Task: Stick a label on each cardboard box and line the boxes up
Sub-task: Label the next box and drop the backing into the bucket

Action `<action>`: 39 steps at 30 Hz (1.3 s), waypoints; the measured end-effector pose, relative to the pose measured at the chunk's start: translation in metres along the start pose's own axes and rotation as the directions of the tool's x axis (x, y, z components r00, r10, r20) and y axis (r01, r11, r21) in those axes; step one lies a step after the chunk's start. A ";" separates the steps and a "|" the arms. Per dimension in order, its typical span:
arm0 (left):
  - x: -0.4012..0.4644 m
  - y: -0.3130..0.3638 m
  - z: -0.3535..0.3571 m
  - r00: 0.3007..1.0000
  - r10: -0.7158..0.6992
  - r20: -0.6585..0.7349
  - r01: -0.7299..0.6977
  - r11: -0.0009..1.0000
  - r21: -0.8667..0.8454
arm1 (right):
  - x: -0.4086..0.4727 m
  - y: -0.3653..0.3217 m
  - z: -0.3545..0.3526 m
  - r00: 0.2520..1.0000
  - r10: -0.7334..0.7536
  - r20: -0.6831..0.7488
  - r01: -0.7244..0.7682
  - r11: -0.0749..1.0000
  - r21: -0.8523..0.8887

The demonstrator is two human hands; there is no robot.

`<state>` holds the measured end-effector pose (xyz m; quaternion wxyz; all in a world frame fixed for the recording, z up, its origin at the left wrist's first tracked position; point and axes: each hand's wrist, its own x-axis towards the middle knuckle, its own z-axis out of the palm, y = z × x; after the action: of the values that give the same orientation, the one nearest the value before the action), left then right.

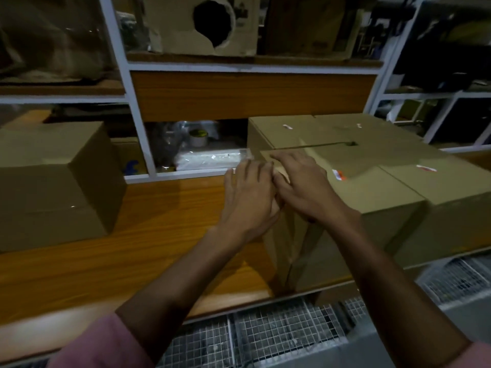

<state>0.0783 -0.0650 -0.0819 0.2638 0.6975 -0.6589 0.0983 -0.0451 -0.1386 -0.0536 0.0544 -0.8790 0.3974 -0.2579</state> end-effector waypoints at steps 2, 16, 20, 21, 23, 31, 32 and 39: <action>0.007 0.018 0.011 0.995 0.024 0.098 -0.019 0.999 -0.050 | -0.004 0.017 -0.010 0.998 0.026 0.050 -0.027 1.000 0.005; 0.030 0.053 0.023 0.929 0.081 0.361 -0.050 0.994 -0.094 | -0.011 0.079 -0.029 0.952 0.206 0.227 -0.189 0.977 -0.097; 0.025 0.048 0.006 0.941 0.028 0.338 -0.012 0.999 -0.048 | -0.011 0.063 -0.024 0.959 0.182 0.220 -0.164 0.982 -0.095; 0.022 0.044 0.002 0.952 -0.015 0.305 0.028 0.999 -0.036 | -0.011 0.055 -0.022 0.961 0.171 0.217 -0.153 0.983 -0.099; 0.015 0.034 -0.009 0.966 -0.123 0.226 0.120 0.992 0.024 | -0.012 0.035 -0.016 0.965 0.138 0.223 -0.117 0.988 -0.103; -0.031 -0.027 -0.053 0.953 -0.300 0.028 0.291 0.940 0.177 | -0.014 -0.060 0.020 0.970 -0.053 0.238 0.073 0.994 -0.076; -0.038 -0.037 -0.058 0.951 -0.308 0.021 0.299 0.937 0.180 | -0.013 -0.071 0.024 0.970 -0.066 0.234 0.086 0.994 -0.074; -0.082 -0.114 -0.098 0.945 -0.326 0.018 0.313 0.920 0.236 | -0.007 -0.157 0.059 0.958 -0.149 0.246 0.155 0.988 -0.005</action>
<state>0.1999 0.0542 -0.0666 0.1750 0.8240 -0.5278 0.1093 0.0851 -0.0336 -0.0603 0.0722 -0.9326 0.3220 -0.1462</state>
